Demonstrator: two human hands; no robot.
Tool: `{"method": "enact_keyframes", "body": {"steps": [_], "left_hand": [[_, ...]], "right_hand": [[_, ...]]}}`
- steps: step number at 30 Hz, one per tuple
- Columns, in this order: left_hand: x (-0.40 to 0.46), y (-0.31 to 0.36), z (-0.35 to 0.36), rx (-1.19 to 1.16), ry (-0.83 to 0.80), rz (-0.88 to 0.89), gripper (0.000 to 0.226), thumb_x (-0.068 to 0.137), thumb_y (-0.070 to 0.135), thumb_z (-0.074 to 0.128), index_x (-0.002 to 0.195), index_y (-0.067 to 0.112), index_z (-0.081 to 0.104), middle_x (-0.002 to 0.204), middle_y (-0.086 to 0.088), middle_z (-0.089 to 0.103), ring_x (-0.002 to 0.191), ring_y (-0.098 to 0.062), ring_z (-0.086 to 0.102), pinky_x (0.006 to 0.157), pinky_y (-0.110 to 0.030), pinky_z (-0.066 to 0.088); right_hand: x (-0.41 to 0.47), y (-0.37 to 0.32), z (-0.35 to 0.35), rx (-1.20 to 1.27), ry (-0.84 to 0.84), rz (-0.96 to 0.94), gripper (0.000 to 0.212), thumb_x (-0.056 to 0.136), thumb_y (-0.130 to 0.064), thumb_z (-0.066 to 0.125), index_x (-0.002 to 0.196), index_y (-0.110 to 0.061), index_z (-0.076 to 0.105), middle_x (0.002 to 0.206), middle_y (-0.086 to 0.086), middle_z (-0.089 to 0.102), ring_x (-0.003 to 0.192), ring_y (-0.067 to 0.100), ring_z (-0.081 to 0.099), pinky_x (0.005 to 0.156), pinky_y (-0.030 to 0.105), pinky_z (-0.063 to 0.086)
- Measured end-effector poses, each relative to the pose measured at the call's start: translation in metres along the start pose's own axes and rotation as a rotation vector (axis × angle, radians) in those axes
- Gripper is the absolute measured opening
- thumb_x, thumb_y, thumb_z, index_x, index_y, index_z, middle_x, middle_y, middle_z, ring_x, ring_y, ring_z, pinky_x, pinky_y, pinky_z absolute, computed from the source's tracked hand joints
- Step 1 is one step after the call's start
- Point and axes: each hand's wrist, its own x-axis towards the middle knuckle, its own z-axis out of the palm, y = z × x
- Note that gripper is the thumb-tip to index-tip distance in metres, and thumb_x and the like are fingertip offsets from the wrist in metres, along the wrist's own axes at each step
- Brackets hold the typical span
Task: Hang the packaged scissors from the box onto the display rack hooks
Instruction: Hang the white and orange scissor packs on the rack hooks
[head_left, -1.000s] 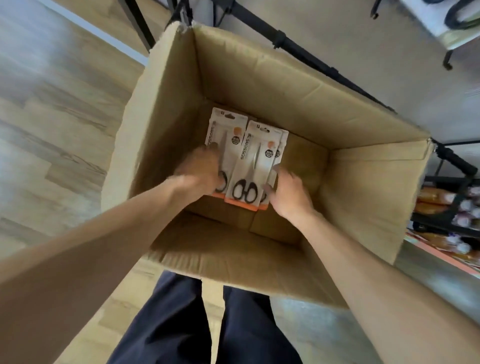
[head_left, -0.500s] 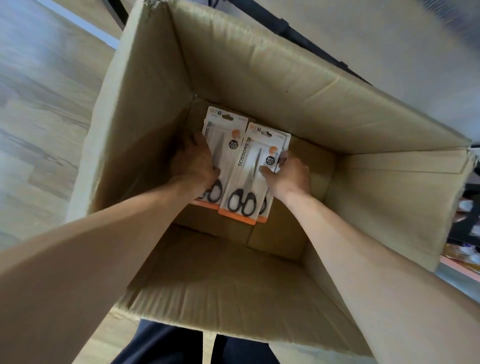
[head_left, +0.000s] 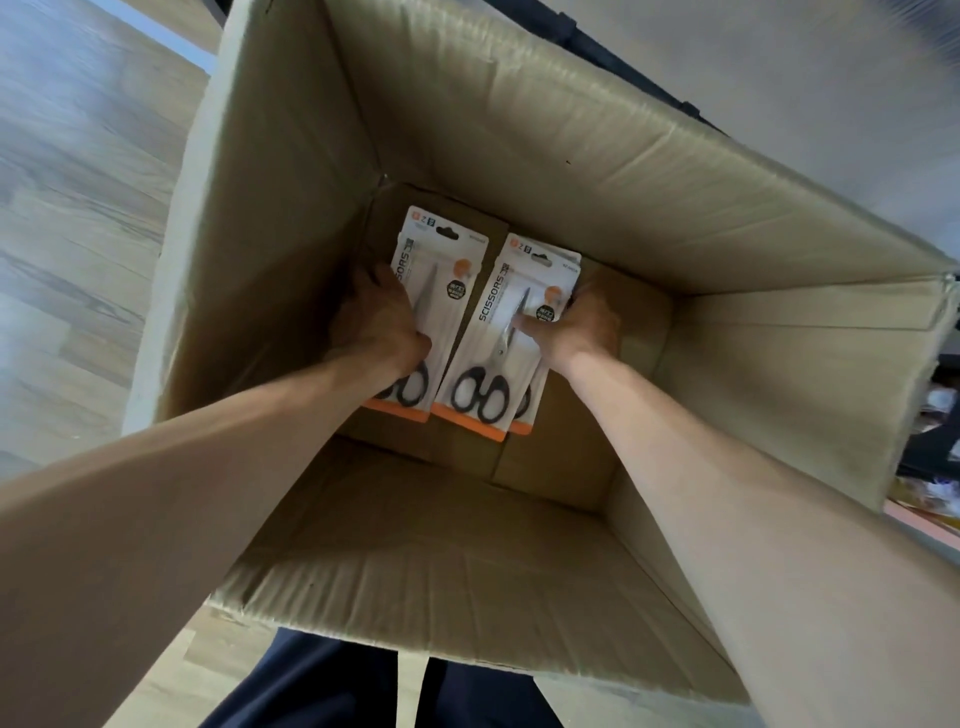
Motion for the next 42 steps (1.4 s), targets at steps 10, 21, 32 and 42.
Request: {"method": "enact_keyframes", "body": {"steps": [10, 21, 32, 42], "left_hand": [[-0.026, -0.015, -0.002, 0.004, 0.007, 0.038, 0.082, 0.083, 0.028, 0.077, 0.145, 0.01, 0.025, 0.142, -0.019, 0.036, 0.126, -0.038, 0.047, 0.093, -0.046, 0.048], [-0.085, -0.022, -0.021, -0.135, 0.021, 0.074, 0.073, 0.083, 0.028, 0.077, 0.137, 0.013, 0.031, 0.131, -0.016, 0.043, 0.116, -0.035, 0.053, 0.091, -0.044, 0.048], [-0.218, -0.033, -0.112, -0.428, 0.242, 0.224, 0.05, 0.08, 0.033, 0.078, 0.105, 0.015, 0.039, 0.101, -0.004, 0.045, 0.089, -0.025, 0.05, 0.069, -0.038, 0.047], [-0.29, -0.011, -0.209, -0.461, 0.374, 0.467, 0.058, 0.081, 0.026, 0.08, 0.123, 0.01, 0.044, 0.111, -0.003, 0.047, 0.097, -0.019, 0.046, 0.079, -0.031, 0.041]], "right_hand": [[-0.043, 0.044, -0.001, 0.339, 0.072, 0.005, 0.02, 0.094, -0.022, 0.068, 0.111, -0.02, 0.057, 0.091, -0.012, 0.056, 0.075, 0.002, 0.054, 0.048, 0.012, 0.039], [-0.106, 0.056, -0.009, 0.33, 0.073, -0.148, 0.003, 0.099, -0.024, 0.059, 0.098, -0.024, 0.057, 0.094, -0.009, 0.067, 0.082, 0.008, 0.065, 0.069, 0.023, 0.048], [-0.23, 0.004, -0.125, 0.396, 0.141, -0.292, 0.013, 0.101, -0.024, 0.056, 0.092, -0.033, 0.054, 0.098, -0.01, 0.069, 0.088, 0.005, 0.067, 0.064, 0.014, 0.047], [-0.322, -0.057, -0.238, 0.462, 0.278, -0.524, 0.013, 0.1, -0.025, 0.059, 0.111, -0.019, 0.06, 0.108, -0.004, 0.071, 0.093, 0.007, 0.069, 0.078, 0.027, 0.057]]}}
